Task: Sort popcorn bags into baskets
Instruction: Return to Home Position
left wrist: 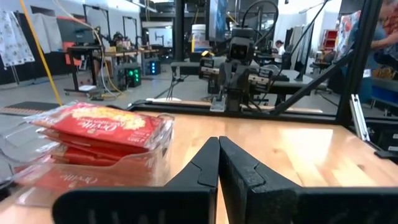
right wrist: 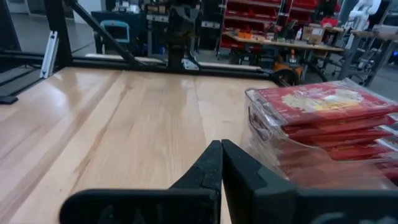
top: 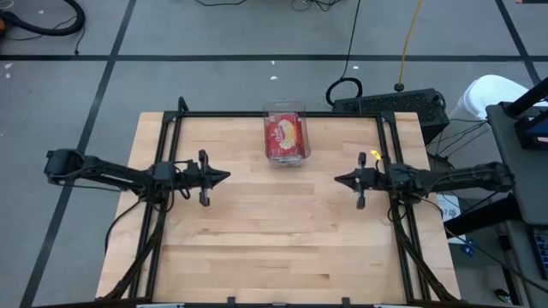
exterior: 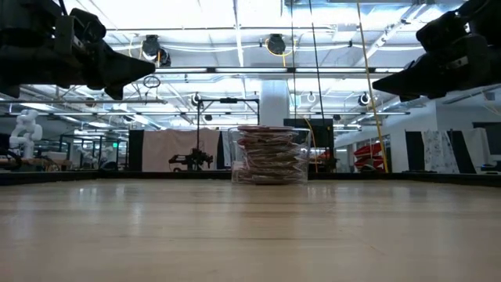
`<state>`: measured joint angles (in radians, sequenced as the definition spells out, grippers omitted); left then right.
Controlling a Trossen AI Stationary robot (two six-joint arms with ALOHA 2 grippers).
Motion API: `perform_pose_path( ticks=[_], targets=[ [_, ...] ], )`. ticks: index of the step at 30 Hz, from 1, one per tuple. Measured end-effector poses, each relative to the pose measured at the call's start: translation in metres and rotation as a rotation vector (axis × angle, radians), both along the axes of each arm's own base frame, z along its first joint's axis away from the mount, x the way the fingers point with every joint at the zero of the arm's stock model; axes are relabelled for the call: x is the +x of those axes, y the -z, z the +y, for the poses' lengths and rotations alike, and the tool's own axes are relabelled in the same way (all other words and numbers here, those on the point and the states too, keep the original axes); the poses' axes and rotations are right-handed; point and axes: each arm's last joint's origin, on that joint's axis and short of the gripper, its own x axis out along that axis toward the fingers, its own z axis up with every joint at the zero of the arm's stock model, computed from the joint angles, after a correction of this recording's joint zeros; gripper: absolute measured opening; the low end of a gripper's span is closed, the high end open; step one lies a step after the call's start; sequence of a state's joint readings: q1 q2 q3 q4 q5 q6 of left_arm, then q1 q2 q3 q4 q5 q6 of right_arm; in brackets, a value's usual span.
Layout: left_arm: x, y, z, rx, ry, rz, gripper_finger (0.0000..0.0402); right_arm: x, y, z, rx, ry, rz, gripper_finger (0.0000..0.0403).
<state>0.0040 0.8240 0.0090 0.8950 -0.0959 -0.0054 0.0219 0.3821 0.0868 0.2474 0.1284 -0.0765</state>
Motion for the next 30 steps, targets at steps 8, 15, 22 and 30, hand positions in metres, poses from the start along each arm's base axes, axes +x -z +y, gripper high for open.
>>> perform_pose_path(
  ticks=[8,15,22,30],
  targets=[
    [-0.007,-0.002,0.0,-0.015,0.001,0.018,0.0006,-0.009,-0.011,0.0,-0.035,-0.002,-0.131,0.0],
    [-0.011,-0.002,0.0,-0.001,0.001,0.031,0.0006,-0.017,-0.01,0.0,-0.036,-0.003,-0.129,0.0],
    [-0.017,0.0,0.0,-0.007,0.001,0.077,0.001,-0.025,-0.011,0.001,-0.013,-0.043,-0.165,0.0],
    [-0.028,-0.012,-0.003,0.038,0.1,-0.036,0.0008,-0.025,-0.008,0.002,-0.018,-0.084,-0.128,0.0]
  ],
)
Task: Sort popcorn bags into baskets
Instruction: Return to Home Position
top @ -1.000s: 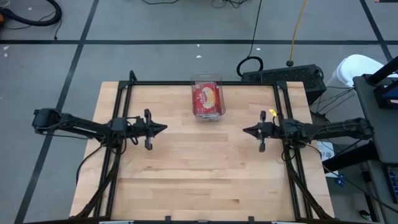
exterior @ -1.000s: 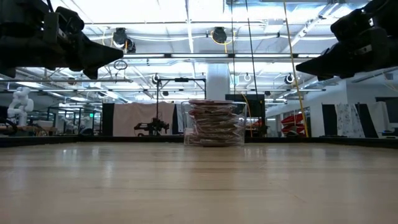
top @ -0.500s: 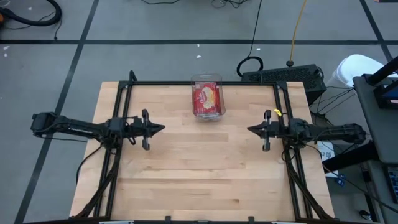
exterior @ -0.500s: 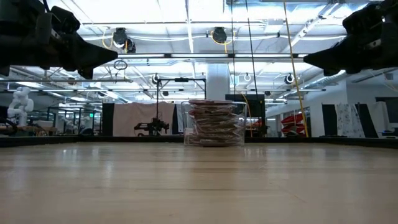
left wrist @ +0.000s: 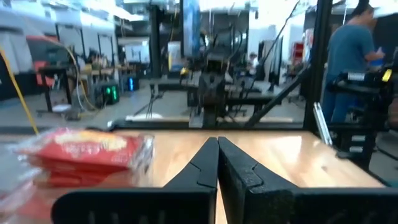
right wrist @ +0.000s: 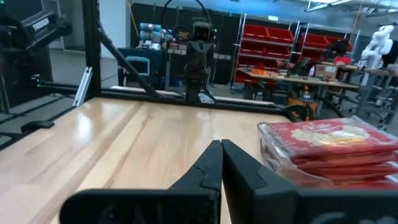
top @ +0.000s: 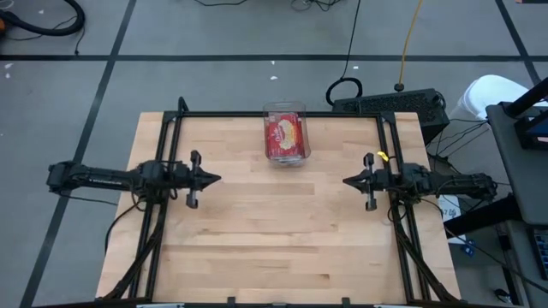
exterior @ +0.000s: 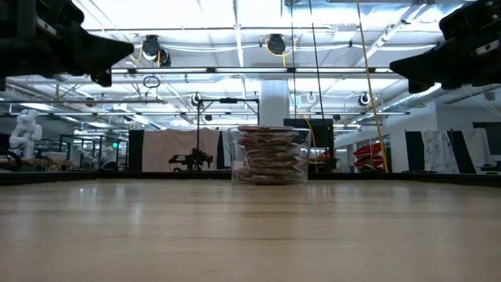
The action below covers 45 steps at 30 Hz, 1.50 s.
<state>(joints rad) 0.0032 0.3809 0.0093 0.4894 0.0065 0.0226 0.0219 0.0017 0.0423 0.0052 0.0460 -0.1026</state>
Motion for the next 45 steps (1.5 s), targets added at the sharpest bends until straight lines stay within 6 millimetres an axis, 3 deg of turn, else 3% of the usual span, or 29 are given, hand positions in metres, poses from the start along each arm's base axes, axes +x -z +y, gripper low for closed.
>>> perform_pose_path(
  ticks=[8,20,33,45],
  targets=[
    [-0.011,-0.003,0.0,0.015,-0.005,-0.034,0.0004,0.0,0.001,0.001,0.011,-0.024,0.007,0.0],
    [-0.02,0.015,0.003,-0.03,-0.097,0.138,0.0007,0.0,0.001,0.001,-0.016,-0.023,0.009,0.0],
    [-0.021,0.015,0.003,0.0,-0.105,0.14,0.0007,0.0,0.0,-0.001,-0.066,0.018,0.006,0.0],
    [-0.021,0.015,0.003,0.012,-0.111,0.143,0.0008,0.001,0.004,0.0,0.053,0.006,0.046,0.0]
  ],
)
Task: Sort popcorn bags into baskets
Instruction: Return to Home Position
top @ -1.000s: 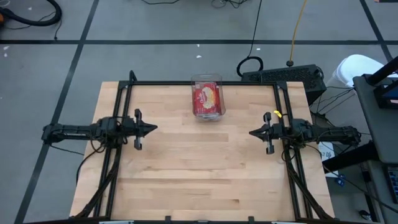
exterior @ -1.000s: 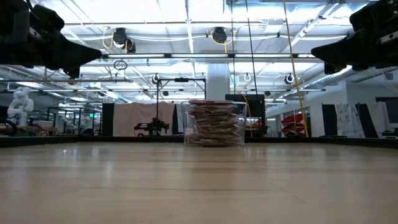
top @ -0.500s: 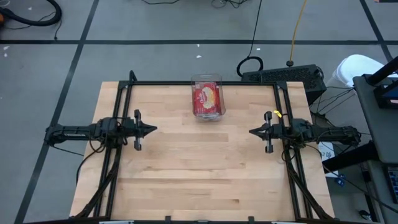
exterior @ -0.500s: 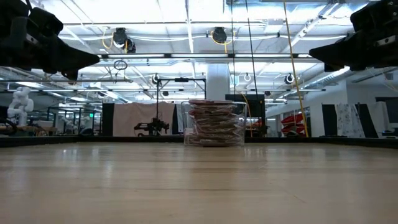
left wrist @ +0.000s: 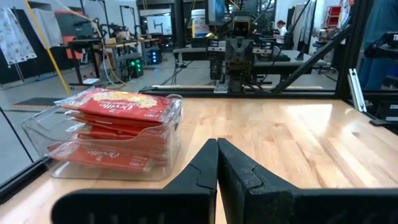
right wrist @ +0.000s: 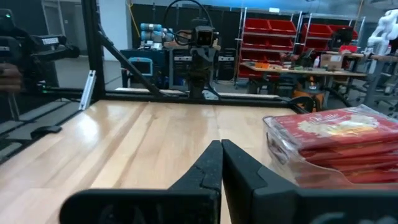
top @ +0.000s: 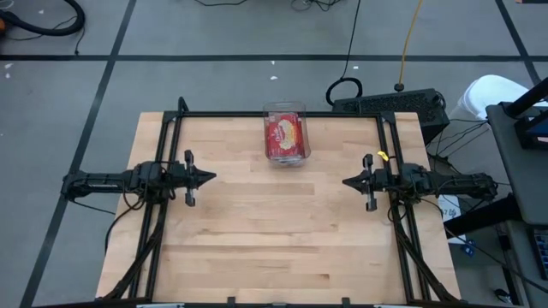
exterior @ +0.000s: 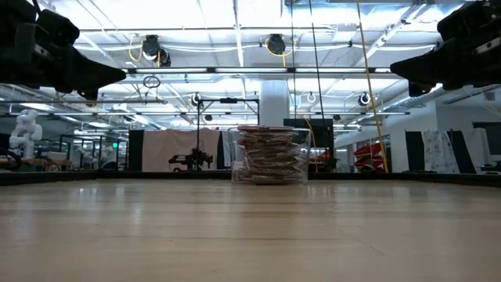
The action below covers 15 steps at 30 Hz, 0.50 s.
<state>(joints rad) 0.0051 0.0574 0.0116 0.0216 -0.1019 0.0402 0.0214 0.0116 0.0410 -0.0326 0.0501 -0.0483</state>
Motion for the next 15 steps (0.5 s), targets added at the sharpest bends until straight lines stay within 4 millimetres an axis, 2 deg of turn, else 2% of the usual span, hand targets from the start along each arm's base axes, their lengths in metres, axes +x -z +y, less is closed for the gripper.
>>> perform_pose_path(
  ticks=[9,15],
  targets=[
    [0.0,0.0,0.0,0.0,0.011,0.002,0.0008,0.0,-0.002,0.0,0.01,0.002,-0.022,0.0],
    [0.0,0.0,-0.001,0.0,0.021,0.003,0.0008,0.0,-0.011,0.0,0.013,0.007,-0.118,0.0]
  ],
)
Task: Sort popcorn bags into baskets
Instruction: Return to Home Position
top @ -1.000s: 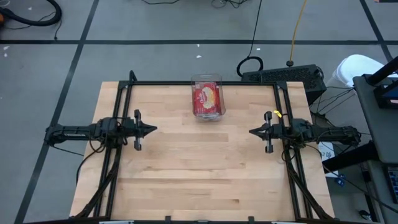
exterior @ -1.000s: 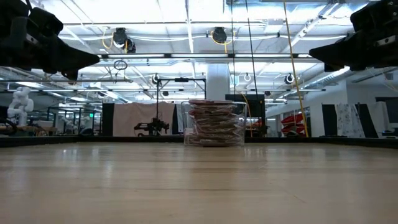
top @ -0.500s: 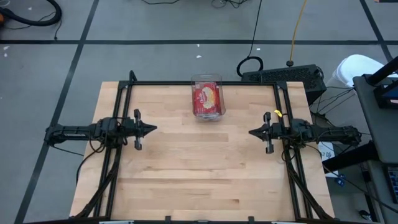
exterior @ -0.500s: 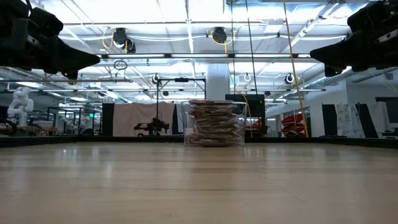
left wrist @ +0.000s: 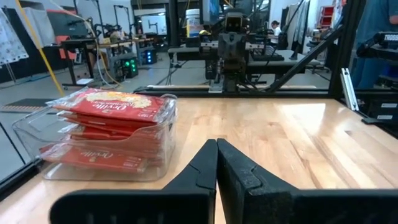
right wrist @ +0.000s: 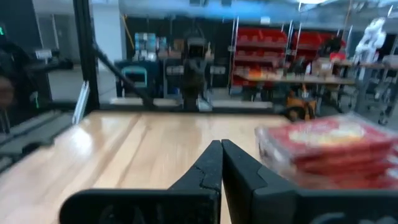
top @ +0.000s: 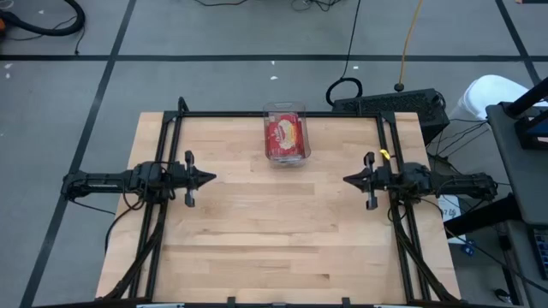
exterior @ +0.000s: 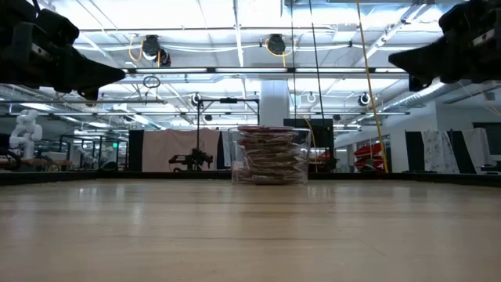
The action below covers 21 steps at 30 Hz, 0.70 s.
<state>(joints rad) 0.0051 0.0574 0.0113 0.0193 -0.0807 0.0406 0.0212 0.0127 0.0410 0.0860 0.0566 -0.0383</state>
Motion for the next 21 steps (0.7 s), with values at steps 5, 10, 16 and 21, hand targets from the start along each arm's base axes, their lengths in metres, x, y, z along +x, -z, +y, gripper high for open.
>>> perform_pose_path(
  ticks=[5,10,16,21],
  targets=[
    [0.0,0.0001,0.0003,-0.001,-0.01,0.0,0.0008,-0.0002,-0.0023,0.0,0.0,-0.001,-0.024,0.0],
    [0.0001,0.0006,-0.0003,-0.005,0.012,0.005,0.0008,-0.0003,-0.0029,0.0,0.0,-0.002,-0.031,0.0],
    [0.0001,0.0008,-0.0008,-0.017,0.028,0.006,0.0008,-0.0003,-0.0033,0.0001,0.0,-0.005,-0.035,0.0],
    [0.0003,-0.0009,-0.0008,-0.017,0.028,-0.018,0.0008,-0.0003,-0.0034,0.0002,0.0,-0.006,-0.036,0.0]
  ],
)
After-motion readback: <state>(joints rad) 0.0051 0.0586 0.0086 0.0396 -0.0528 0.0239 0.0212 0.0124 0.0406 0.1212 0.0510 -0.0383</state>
